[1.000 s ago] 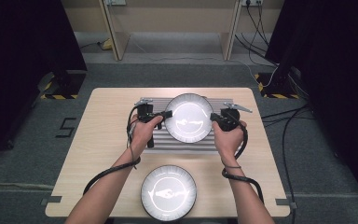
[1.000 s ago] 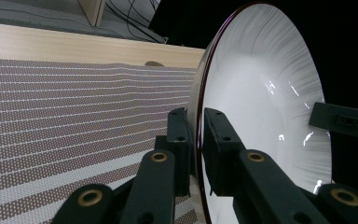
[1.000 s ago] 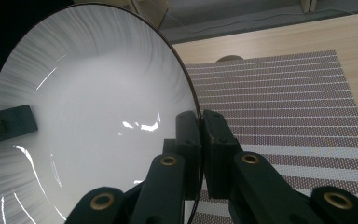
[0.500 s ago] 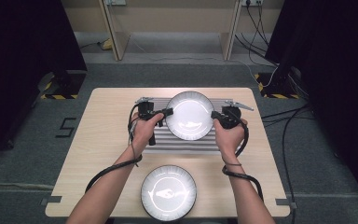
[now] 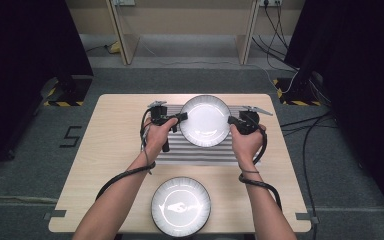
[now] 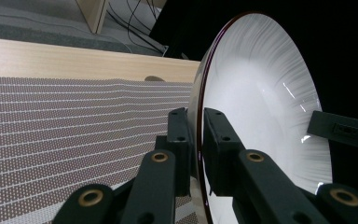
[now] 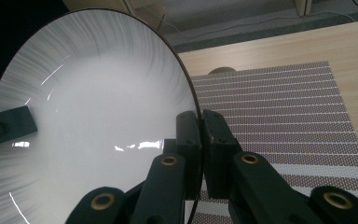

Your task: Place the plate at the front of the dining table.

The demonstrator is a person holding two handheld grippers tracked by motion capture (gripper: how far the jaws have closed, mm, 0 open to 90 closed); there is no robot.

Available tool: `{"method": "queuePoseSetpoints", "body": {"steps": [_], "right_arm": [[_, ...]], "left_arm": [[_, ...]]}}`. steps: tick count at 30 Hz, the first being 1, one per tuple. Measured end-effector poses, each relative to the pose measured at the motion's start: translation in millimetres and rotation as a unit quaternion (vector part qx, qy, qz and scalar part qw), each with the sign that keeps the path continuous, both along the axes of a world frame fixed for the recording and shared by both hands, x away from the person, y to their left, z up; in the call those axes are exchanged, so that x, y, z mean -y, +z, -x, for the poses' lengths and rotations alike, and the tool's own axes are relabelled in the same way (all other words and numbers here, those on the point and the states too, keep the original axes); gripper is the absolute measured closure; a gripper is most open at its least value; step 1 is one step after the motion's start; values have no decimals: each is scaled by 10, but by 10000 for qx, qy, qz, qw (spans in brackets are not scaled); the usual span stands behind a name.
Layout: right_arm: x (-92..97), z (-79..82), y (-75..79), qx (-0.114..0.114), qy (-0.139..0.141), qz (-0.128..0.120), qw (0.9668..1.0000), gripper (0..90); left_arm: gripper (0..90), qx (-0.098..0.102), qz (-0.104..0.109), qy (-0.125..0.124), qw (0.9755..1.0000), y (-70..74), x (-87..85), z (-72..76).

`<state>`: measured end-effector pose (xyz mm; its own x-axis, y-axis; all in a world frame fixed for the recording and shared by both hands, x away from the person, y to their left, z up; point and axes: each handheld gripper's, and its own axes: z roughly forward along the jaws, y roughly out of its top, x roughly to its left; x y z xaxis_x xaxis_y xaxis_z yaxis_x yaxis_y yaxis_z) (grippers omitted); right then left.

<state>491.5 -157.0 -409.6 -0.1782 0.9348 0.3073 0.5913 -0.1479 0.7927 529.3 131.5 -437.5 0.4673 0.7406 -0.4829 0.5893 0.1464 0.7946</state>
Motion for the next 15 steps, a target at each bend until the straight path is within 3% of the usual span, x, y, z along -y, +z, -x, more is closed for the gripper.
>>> {"method": "queuePoseSetpoints", "body": {"steps": [7,15], "right_arm": [[18,-61,-149,-279,-54,-48,9996,862],[11,-81,-235,-343,-88,-43,9994,862]], "left_arm": [[812,-176,-62,18,9998,-117,31,-23],[809,-228,-102,64,9997,-202,36,-45]]}}
